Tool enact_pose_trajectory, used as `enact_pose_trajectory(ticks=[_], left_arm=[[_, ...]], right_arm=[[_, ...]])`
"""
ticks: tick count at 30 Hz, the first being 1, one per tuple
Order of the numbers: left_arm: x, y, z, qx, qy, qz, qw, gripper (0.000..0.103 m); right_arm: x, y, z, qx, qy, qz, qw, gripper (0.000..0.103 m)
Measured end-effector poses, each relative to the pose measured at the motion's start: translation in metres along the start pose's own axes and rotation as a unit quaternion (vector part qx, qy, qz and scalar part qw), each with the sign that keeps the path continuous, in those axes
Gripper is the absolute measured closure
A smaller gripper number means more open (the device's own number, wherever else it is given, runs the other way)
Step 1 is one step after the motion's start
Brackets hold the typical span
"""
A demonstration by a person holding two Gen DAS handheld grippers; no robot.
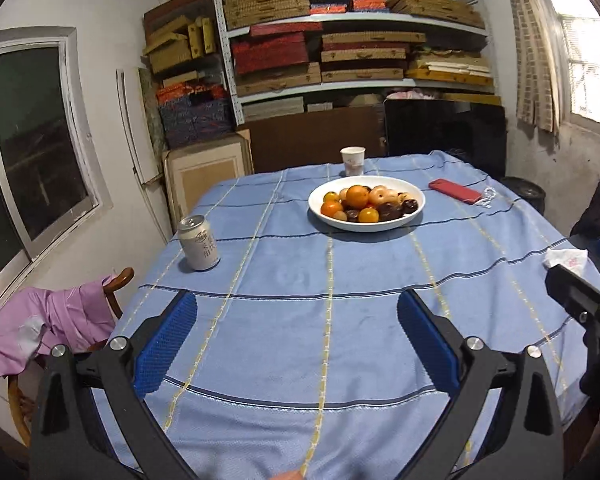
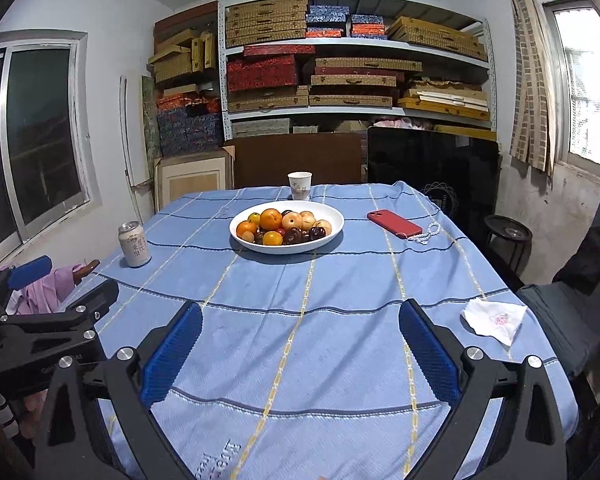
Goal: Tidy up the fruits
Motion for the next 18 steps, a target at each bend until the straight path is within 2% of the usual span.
enact_pose_trajectory(ticks=[6, 14, 18], left_arm=[[0.001, 0.001, 0.019, 0.009, -0.025, 0.015, 0.9995, 0.004], [0.007, 0.000, 0.017, 0.000, -0.051, 0.025, 0.9984, 0.004], [0.009, -0.004, 0.013, -0.006, -0.049, 0.025, 0.9984, 0.005]], right_arm=[[0.001, -0.004, 0.015, 0.003, -0.001, 0.008, 1.000, 0.004], [-0.001, -0.004, 0.017, 0.004, 0.001, 0.013, 1.000, 0.004], [-0.003, -0.005, 0.017, 0.004, 0.003, 0.016, 1.000, 0.004]])
Point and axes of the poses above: each gripper's, at about its wrist camera, not at the fingertips, and z roughly against the way its jaws point, x to its right, y to its top, the point moved 10 cm from there along -z, roughly the way its jaws point, and after that the axes turned 1 degree about -z, right-handed, at the moved point
